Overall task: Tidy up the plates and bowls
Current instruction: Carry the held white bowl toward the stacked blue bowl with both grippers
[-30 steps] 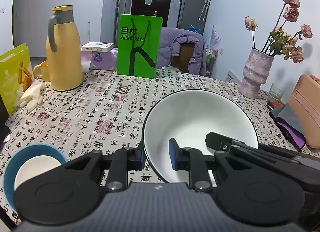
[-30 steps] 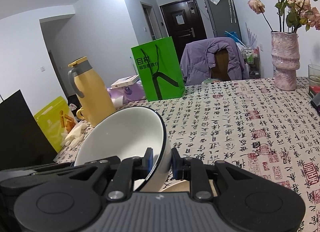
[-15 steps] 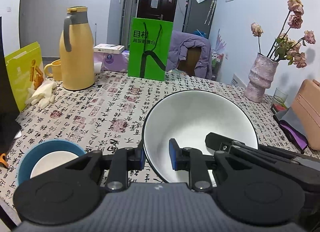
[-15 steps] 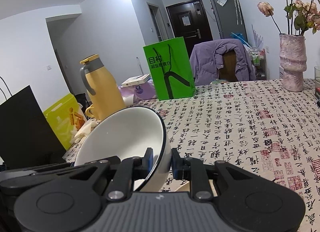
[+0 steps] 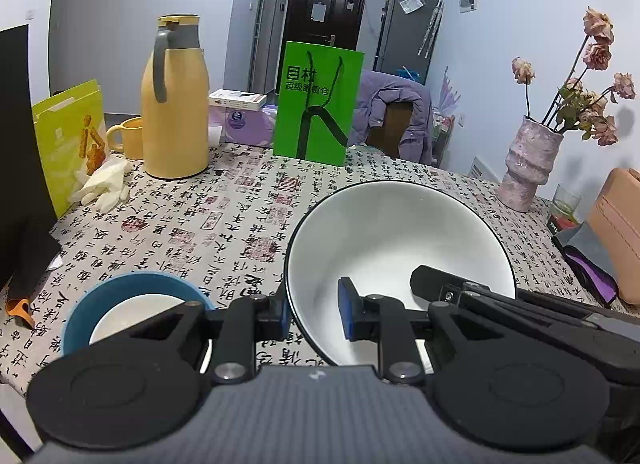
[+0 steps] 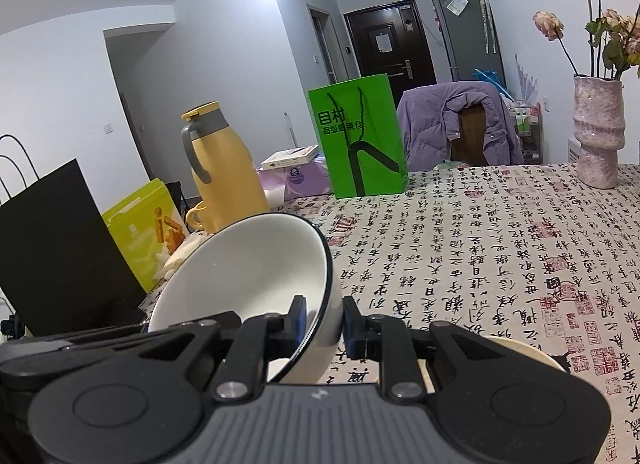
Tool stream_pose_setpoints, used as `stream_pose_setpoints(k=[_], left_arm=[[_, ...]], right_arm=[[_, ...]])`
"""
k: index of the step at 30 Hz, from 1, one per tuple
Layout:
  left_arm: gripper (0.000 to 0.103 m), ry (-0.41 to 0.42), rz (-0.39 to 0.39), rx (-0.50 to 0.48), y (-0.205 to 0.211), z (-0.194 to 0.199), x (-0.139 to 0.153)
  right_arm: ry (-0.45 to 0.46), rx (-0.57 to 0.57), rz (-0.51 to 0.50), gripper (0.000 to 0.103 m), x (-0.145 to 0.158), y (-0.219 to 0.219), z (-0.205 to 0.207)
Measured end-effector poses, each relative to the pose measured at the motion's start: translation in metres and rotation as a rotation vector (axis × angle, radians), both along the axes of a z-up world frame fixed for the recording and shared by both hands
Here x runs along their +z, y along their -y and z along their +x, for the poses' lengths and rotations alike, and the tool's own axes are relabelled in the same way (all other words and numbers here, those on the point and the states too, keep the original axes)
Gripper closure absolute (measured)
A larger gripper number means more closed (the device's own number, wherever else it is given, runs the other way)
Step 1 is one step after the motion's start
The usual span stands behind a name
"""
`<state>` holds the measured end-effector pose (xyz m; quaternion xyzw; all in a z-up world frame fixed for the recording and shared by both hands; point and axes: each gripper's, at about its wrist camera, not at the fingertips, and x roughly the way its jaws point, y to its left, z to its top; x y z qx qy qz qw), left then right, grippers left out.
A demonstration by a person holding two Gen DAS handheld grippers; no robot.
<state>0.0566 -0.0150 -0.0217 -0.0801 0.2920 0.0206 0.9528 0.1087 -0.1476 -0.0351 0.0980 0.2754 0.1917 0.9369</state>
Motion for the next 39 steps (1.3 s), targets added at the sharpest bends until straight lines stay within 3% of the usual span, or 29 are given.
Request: stream_pose_setpoints(k=[39], left_arm=[[0.081,-0.001,-0.045,0.089,-0.074,-0.023,-0.008]], right_arm=[[-0.005,0.088,-0.037,0.083,-0.005,-0.079,-0.003]])
